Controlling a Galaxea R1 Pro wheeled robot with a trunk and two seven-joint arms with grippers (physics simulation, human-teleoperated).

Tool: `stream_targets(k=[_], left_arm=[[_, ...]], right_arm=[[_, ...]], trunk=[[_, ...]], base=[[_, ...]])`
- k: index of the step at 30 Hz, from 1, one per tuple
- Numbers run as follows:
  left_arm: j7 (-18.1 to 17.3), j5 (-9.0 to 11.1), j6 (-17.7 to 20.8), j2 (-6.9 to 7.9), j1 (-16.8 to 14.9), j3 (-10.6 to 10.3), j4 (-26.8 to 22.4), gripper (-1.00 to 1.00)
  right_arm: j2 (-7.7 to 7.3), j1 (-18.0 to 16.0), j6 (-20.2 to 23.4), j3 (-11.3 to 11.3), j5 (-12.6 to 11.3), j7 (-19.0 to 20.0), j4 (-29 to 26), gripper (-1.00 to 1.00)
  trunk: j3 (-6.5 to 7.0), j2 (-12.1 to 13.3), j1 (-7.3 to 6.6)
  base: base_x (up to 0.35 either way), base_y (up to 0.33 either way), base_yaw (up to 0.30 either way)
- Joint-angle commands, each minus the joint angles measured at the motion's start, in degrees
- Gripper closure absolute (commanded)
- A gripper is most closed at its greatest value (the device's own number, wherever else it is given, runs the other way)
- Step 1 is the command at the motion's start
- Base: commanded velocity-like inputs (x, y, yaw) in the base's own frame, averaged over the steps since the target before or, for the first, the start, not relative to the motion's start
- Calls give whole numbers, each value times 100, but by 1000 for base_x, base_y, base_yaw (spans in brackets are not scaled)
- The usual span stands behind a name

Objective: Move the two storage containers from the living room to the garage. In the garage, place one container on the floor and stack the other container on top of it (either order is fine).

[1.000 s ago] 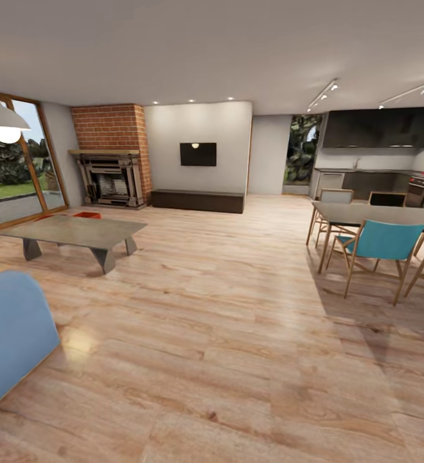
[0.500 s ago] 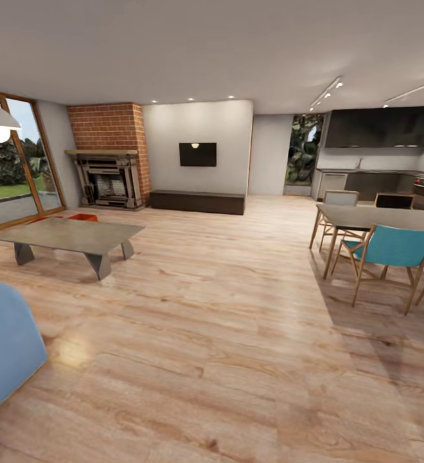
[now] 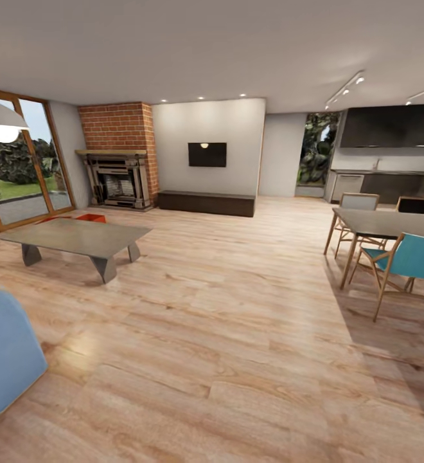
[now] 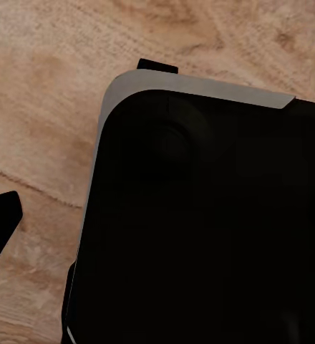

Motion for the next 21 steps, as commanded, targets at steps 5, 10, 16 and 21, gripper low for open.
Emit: stream_targets(k=[5,10,16,21], left_arm=[[-1,15,-11,-3,-1,23,-2,-100],[-1,15,-11,-3,-1,22,-2,-100],[-1,15,-11,-4,-1,22,-2,-100],[-1,15,-11,-4,-1,22,-2,-100]], right_arm=[[-5,-6,-33,51,-52,-6,18,-100],[-7,-6,-33,50,-52,-7,18,-100],[-7,-6,-33,49,-52,-7,18,-100],[-7,-6,-33,49,-52,-7,18,-100]], trunk=[[-5,-2,3],[-5,-2,3],[-5,-2,3],[-5,-2,3]], base=[[324,0,8],[325,0,1],[324,0,0],[325,0,0]])
